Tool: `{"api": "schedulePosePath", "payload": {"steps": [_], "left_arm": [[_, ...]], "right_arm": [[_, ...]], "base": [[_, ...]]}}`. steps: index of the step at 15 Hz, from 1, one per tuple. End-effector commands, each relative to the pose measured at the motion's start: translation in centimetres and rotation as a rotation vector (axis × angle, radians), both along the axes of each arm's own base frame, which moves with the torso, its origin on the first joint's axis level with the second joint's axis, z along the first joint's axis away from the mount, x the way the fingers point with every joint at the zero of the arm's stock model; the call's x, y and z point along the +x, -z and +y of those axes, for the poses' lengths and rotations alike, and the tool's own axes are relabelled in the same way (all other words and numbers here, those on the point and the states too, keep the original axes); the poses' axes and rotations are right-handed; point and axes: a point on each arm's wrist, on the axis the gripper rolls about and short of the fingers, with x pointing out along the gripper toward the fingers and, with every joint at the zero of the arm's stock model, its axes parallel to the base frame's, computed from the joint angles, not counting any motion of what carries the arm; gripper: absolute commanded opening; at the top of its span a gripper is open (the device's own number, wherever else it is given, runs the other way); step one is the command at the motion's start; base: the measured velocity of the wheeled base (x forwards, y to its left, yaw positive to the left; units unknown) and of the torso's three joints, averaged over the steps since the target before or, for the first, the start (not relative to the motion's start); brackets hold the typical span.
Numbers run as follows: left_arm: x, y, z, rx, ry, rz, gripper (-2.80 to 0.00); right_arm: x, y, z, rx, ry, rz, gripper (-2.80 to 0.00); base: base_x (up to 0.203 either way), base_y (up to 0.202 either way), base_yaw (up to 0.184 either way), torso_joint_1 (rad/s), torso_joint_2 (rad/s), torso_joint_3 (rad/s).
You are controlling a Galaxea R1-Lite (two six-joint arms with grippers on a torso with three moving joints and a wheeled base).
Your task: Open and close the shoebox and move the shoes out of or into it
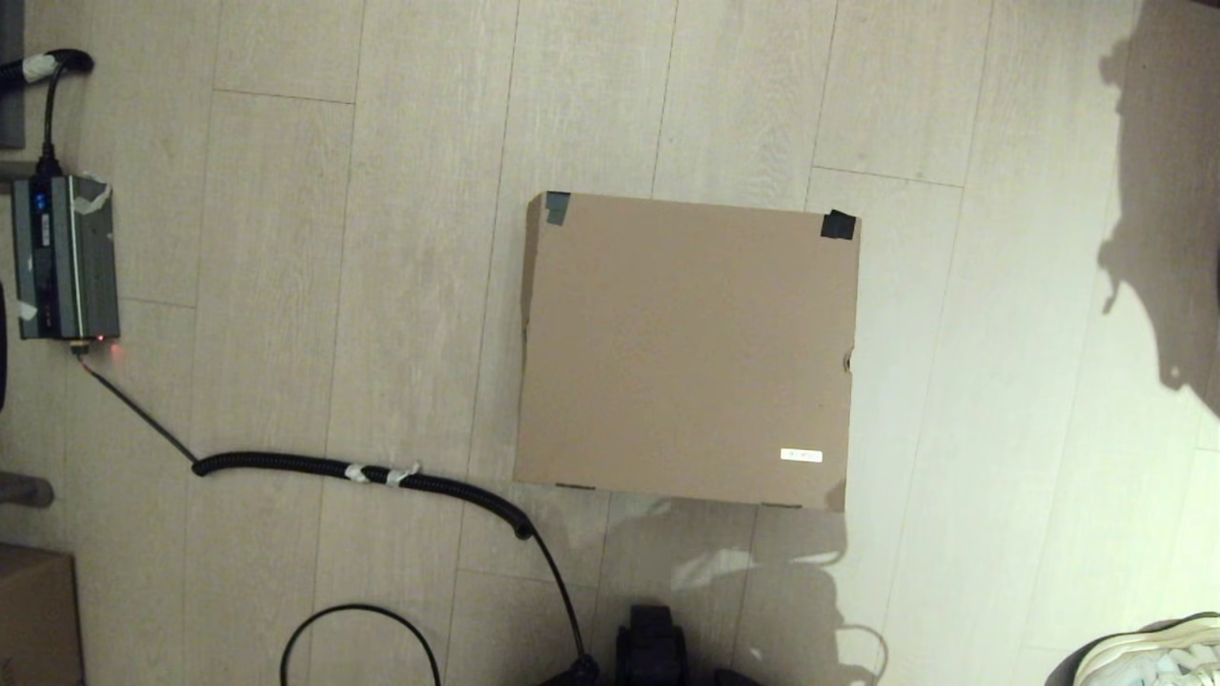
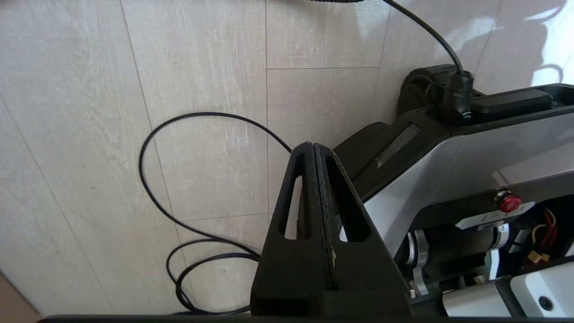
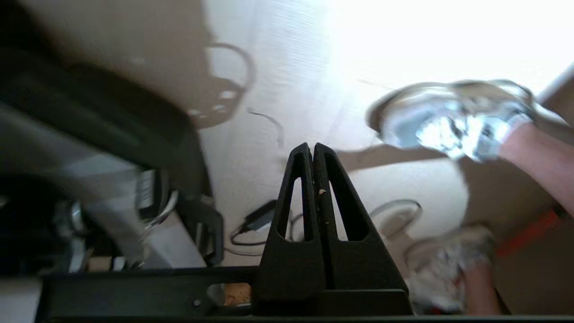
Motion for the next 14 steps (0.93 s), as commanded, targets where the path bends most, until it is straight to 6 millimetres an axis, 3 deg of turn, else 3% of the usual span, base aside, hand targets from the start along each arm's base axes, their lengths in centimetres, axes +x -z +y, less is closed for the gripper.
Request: {"api": "schedulePosePath", "payload": {"steps": [1,4,8,14], "left_arm": [[0.0,0.0,0.0,-0.002,0.013,0.002,-2.80],[-0.2,0.0,-0.1,-0.001,0.017,-0.019,-2.80],[0.0,0.0,0.0,-0.009,0.030,0.008,-2.80],[-0.1,-0.1,-0.2,0.004,0.078,-0.054,-2.80]], "right_arm": [[-0.3,0.2,-0.1,0.004,-0.107,-0.009,-2.80],[-0.8,0.4,-0.6,0.003,-0.275,-0.035,-2.80],[-2.9,1.2,-0.8,0.044,-0.140,-0.248,-2.80],[-2.8,1.6,-0.8,0.080,-0.101,-0.276,-2.80]], "base": [[0.000,0.000,0.000,0.000,0.00,0.000],[0.000,0.000,0.000,0.000,0.00,0.000],[0.000,0.000,0.000,0.000,0.00,0.000],[0.000,0.000,0.000,0.000,0.00,0.000]]}}
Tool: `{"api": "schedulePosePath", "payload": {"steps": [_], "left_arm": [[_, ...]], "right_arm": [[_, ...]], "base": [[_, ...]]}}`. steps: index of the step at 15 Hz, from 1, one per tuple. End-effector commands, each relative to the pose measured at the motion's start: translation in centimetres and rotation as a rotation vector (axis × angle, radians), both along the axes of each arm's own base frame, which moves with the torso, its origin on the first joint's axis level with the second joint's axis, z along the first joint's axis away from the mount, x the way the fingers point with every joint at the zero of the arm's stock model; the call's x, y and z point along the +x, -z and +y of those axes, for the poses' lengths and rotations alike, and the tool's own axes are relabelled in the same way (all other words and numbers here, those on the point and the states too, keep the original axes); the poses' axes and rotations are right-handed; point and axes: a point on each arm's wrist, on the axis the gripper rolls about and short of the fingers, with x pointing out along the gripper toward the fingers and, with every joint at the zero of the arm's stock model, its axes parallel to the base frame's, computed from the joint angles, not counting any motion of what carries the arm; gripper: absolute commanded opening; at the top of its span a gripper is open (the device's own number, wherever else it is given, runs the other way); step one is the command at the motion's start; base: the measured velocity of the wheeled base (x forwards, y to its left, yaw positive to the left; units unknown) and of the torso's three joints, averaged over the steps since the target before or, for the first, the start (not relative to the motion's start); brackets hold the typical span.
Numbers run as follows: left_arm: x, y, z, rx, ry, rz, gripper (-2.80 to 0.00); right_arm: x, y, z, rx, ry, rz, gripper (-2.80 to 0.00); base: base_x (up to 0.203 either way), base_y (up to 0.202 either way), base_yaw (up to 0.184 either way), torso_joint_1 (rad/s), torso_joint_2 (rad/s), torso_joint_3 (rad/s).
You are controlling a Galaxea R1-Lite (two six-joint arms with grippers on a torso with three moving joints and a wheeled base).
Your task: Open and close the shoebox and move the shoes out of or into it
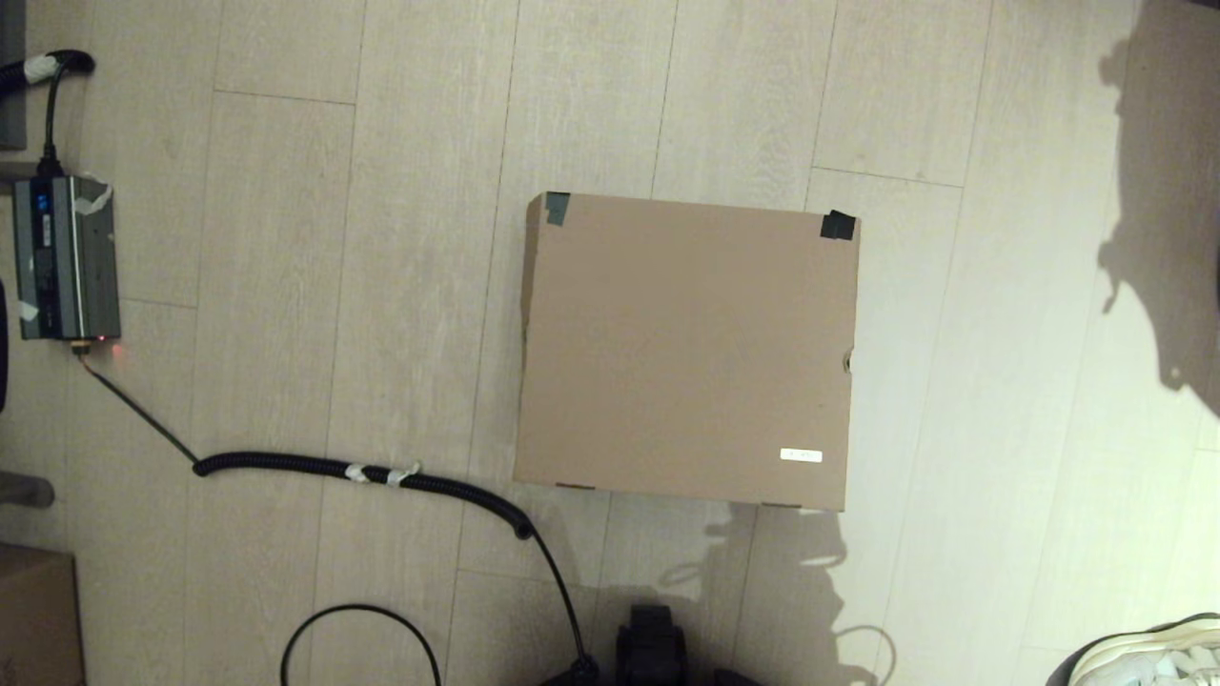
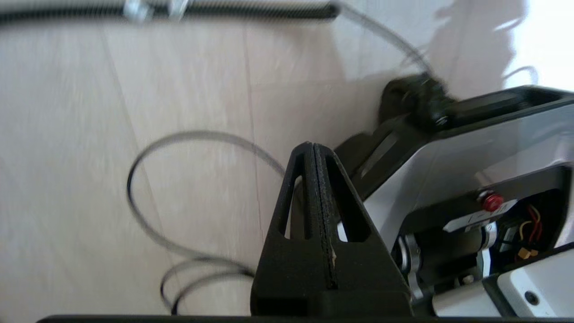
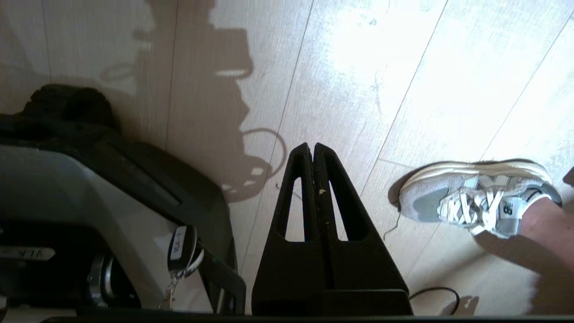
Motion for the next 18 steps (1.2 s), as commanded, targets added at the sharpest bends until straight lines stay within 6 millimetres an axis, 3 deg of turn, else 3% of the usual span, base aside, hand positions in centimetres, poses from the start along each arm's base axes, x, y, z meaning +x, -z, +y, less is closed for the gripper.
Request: {"api": "schedulePosePath", "payload": {"steps": [1,5,8,13,16,18], "left_arm": [[0.0,0.1,0.0,0.004,0.017,-0.014,-2.80],[0.8,0.2,0.3,0.019,-0.069,0.123,-2.80],[0.7,0.2,0.1,-0.008,0.027,0.114,-2.80],[-1.6,0.3,0.0,0.010,0.126,-0.120,-2.80],[-2.6,0.9,0.4,0.060,-0.064,-0.266,-2.80],[-2.1,1.6,0.7,0.082,-0.198,-0.290,-2.80]], "right_arm": [[0.2,0.2,0.0,0.002,0.000,-0.025,-2.80],[1.1,-0.2,0.0,0.000,-0.010,0.069,-2.80],[0.5,0.0,0.1,0.006,-0.035,0.004,-2.80],[0.3,0.1,0.1,0.025,-0.046,-0.035,-2.80],[0.4,0.3,0.1,0.023,-0.030,-0.048,-2.80],[1.3,0.0,0.0,0.009,-0.013,-0.197,-2.80]], "base": [[0.000,0.000,0.000,0.000,0.00,0.000],[0.000,0.000,0.000,0.000,0.00,0.000],[0.000,0.000,0.000,0.000,0.00,0.000],[0.000,0.000,0.000,0.000,0.00,0.000],[0.000,0.000,0.000,0.000,0.00,0.000],[0.000,0.000,0.000,0.000,0.00,0.000]]}}
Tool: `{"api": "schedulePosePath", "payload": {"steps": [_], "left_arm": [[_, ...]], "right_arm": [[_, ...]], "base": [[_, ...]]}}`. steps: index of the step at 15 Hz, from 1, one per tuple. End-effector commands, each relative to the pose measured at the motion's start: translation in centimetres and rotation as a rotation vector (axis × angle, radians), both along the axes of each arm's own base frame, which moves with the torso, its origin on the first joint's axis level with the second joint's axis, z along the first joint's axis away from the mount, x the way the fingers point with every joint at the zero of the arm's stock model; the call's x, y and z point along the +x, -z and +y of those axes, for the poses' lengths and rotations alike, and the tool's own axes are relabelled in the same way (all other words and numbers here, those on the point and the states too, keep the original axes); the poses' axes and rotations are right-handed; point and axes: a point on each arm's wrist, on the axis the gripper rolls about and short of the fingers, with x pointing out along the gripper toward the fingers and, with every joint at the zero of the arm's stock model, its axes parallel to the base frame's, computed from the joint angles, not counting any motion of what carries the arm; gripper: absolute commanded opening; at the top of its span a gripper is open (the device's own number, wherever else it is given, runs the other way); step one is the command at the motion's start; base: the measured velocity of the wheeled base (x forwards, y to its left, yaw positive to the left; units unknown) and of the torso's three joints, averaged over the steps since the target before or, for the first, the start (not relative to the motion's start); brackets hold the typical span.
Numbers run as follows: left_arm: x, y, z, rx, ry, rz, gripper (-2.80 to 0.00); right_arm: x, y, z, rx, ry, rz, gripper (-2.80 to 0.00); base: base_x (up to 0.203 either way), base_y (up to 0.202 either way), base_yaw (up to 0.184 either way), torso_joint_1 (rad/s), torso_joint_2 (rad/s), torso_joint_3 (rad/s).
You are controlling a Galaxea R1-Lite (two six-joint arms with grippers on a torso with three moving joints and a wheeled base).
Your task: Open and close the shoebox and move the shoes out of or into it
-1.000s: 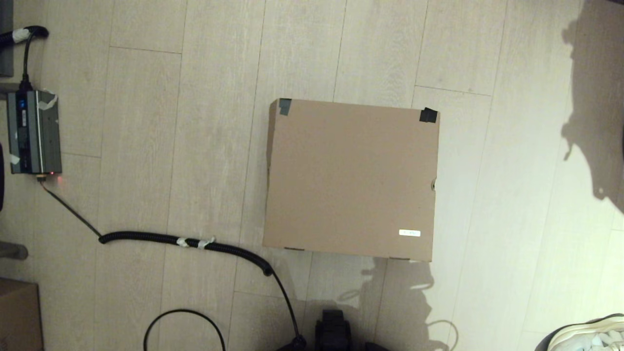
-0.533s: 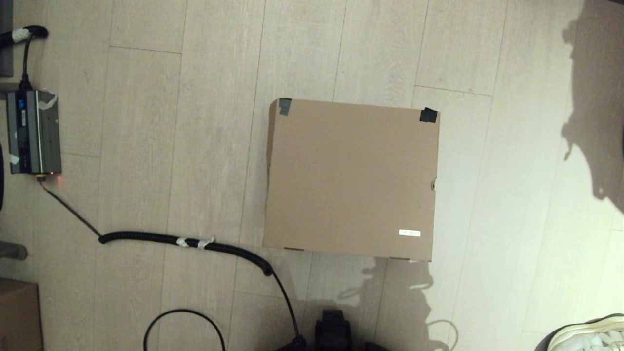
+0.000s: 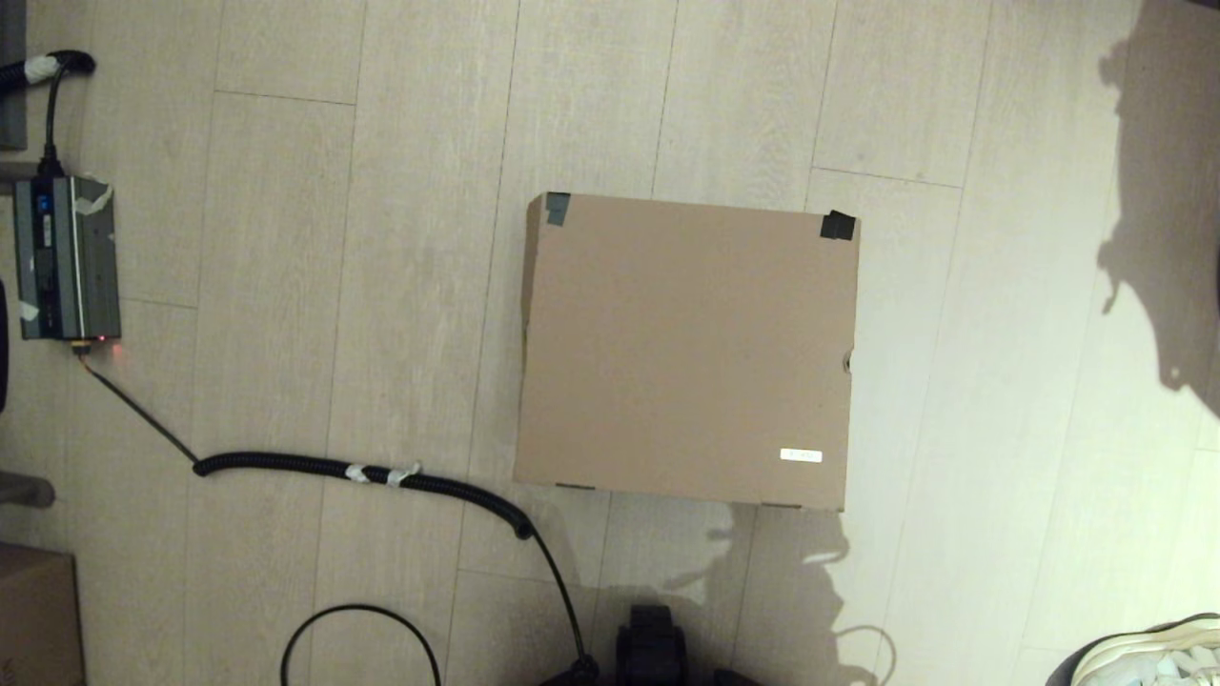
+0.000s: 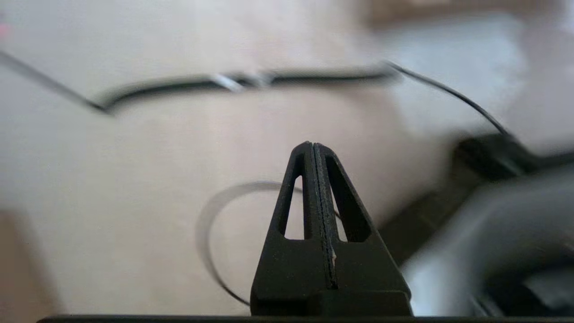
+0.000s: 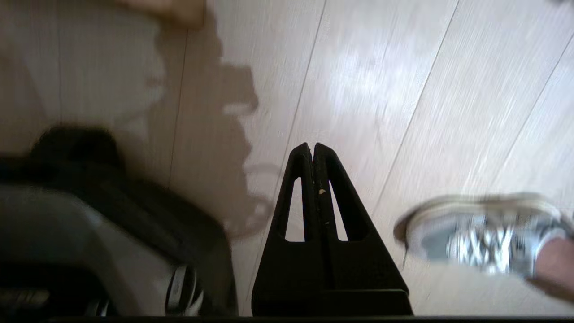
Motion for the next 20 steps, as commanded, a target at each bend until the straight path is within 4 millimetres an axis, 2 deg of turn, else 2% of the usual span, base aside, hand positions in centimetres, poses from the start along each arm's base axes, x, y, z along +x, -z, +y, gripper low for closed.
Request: {"api": "schedulePosePath", "payload": {"steps": [1,2,4,5,7,9,14,20], "left_arm": [[-0.2,0.5,0.0,0.002,-0.019,-0.018,-2.80],[-0.2,0.5,0.0,0.004,-0.012,-0.004,-2.80],[-0.2,0.6,0.0,-0.002,-0.014,-0.004,-2.80],[-0.1,0.7,0.0,-0.008,-0.016,-0.007,-2.80],[-0.1,0.8,0.0,0.018,0.002,-0.006,-2.80],[-0.1,0.8,0.0,0.005,0.007,-0.008,-2.80],[-0.1,0.8,0.1,-0.188,-0.058,-0.001,-2.80],[-0.1,0.8,0.1,-0.188,-0.058,0.000,-2.80]], "right_arm": [[0.5,-0.4,0.0,-0.002,0.000,-0.118,-2.80],[0.5,-0.6,0.0,-0.003,-0.006,-0.125,-2.80],[0.3,0.2,0.1,-0.026,-0.032,-0.004,-2.80],[0.3,0.4,0.1,-0.040,-0.032,-0.002,-2.80],[0.5,-0.4,0.0,-0.028,-0.016,-0.127,-2.80],[0.6,0.1,0.0,-0.003,-0.007,-0.092,-2.80],[0.6,0.0,0.0,0.101,0.025,-0.105,-2.80],[0.6,0.0,0.0,0.101,0.025,-0.105,-2.80]], "base": [[0.000,0.000,0.000,0.000,0.00,0.000],[0.000,0.000,0.000,0.000,0.00,0.000],[0.000,0.000,0.000,0.000,0.00,0.000],[0.000,0.000,0.000,0.000,0.00,0.000],[0.000,0.000,0.000,0.000,0.00,0.000],[0.000,0.000,0.000,0.000,0.00,0.000],[0.000,0.000,0.000,0.000,0.00,0.000],[0.000,0.000,0.000,0.000,0.00,0.000]]}}
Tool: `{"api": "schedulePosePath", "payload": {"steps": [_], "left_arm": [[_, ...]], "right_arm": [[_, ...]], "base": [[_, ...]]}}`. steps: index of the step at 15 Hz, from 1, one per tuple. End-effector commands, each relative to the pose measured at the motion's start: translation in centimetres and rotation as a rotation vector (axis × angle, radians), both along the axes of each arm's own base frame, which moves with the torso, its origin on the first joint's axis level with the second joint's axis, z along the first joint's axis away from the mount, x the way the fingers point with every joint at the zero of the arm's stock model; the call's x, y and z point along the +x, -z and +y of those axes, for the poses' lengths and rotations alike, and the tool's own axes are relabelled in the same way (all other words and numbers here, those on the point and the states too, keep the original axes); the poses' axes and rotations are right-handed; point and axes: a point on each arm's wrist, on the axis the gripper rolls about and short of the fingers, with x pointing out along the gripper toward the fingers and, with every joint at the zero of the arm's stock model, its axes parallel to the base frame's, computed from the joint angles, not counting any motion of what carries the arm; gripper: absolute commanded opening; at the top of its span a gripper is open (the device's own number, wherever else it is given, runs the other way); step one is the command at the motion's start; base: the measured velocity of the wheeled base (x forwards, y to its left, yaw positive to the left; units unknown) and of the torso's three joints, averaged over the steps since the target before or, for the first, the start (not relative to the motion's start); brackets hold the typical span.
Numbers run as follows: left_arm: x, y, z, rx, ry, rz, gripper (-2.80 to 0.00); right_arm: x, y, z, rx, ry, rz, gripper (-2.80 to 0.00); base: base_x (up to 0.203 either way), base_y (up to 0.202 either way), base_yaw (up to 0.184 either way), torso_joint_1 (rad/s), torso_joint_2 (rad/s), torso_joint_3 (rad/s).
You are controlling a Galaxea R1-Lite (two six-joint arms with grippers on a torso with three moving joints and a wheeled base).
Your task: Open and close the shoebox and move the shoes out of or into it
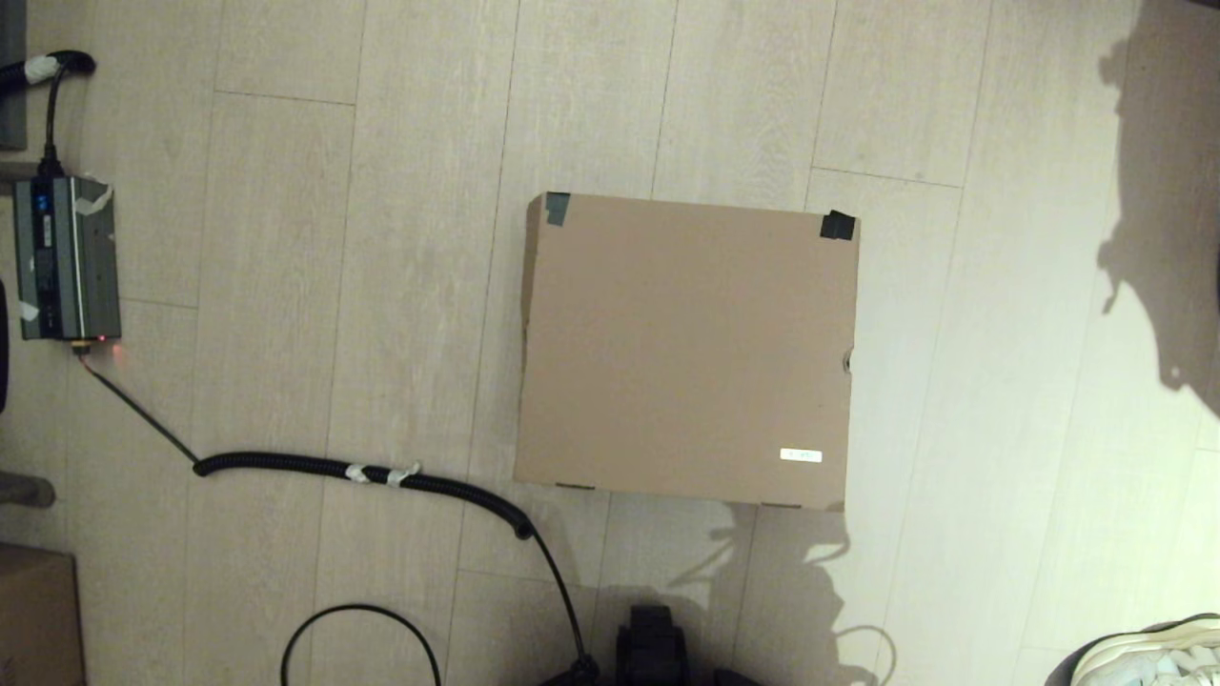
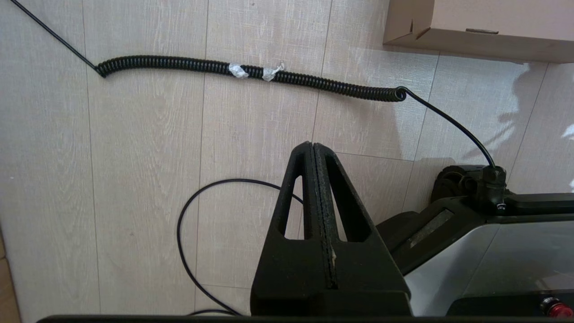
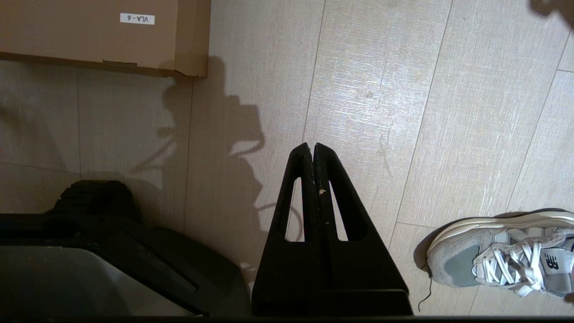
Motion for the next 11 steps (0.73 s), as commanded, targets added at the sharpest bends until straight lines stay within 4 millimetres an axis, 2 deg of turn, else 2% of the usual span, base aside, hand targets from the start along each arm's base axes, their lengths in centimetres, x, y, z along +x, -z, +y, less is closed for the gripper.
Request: {"api": "schedulePosePath", "payload": {"steps": [1,11], "left_arm": [[0.00,-0.01,0.00,-0.001,-0.001,0.000,-2.80],[0.01,-0.01,0.00,-0.001,-0.001,0.000,-2.80]], "right_arm": [[0.01,0.00,0.00,0.000,0.000,0.001,-2.80],[0.01,-0.02,0.00,0.002,0.002,0.000,-2.80]], "base": [[0.000,0.000,0.000,0.000,0.00,0.000],[0.000,0.000,0.000,0.000,0.00,0.000]]}}
